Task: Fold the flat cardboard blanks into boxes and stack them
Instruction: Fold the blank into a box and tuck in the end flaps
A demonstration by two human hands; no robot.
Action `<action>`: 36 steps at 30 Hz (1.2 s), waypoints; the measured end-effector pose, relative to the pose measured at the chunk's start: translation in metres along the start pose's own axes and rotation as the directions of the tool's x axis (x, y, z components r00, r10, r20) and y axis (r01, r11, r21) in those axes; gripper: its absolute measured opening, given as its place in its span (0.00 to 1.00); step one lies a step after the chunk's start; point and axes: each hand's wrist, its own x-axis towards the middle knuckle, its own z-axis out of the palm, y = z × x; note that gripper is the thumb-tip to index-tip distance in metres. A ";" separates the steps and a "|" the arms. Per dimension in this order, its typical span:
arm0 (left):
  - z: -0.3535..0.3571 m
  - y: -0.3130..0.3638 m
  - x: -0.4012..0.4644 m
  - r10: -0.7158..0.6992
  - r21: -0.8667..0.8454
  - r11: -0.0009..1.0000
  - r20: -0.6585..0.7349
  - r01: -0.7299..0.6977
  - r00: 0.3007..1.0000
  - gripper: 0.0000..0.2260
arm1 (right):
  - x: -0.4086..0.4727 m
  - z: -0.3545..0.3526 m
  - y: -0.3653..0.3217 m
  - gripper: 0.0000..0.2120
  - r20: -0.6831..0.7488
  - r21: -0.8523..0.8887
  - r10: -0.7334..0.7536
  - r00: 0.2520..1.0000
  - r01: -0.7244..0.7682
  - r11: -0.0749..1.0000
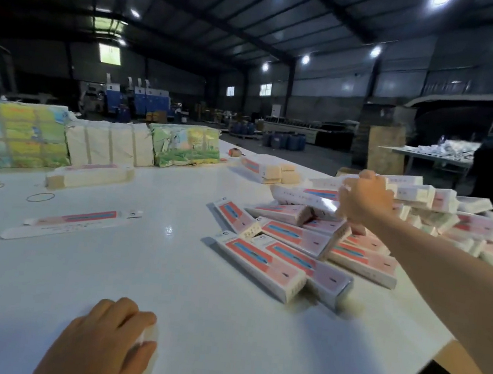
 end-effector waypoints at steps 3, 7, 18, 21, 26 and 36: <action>-0.003 0.003 -0.003 -0.082 -0.021 0.996 0.081 0.084 0.993 0.14 | -0.004 -0.030 -0.034 0.15 -0.133 0.244 -0.070 0.989 0.101 0.965; -0.009 0.012 -0.008 -0.190 -0.049 0.978 0.179 0.202 0.965 0.14 | -0.051 -0.061 -0.112 0.12 -0.271 0.473 -0.310 0.911 0.406 0.782; -0.010 0.013 -0.011 -0.283 -0.017 0.953 0.316 0.303 0.906 0.15 | -0.238 0.024 -0.184 0.12 0.157 0.483 -0.789 0.593 0.651 0.586; -0.018 0.007 -0.008 -0.352 -0.049 0.920 0.337 0.390 0.873 0.15 | -0.235 0.027 -0.183 0.10 0.146 0.513 -0.770 0.621 0.618 0.596; -0.071 -0.071 -0.010 -0.764 0.175 0.643 0.207 0.745 0.611 0.16 | -0.236 0.029 -0.185 0.06 0.115 0.530 -0.768 0.630 0.615 0.584; -0.125 -0.172 -0.114 -0.944 0.645 0.328 0.246 0.690 0.219 0.15 | -0.236 0.032 -0.186 0.06 0.056 0.548 -0.781 0.622 0.635 0.545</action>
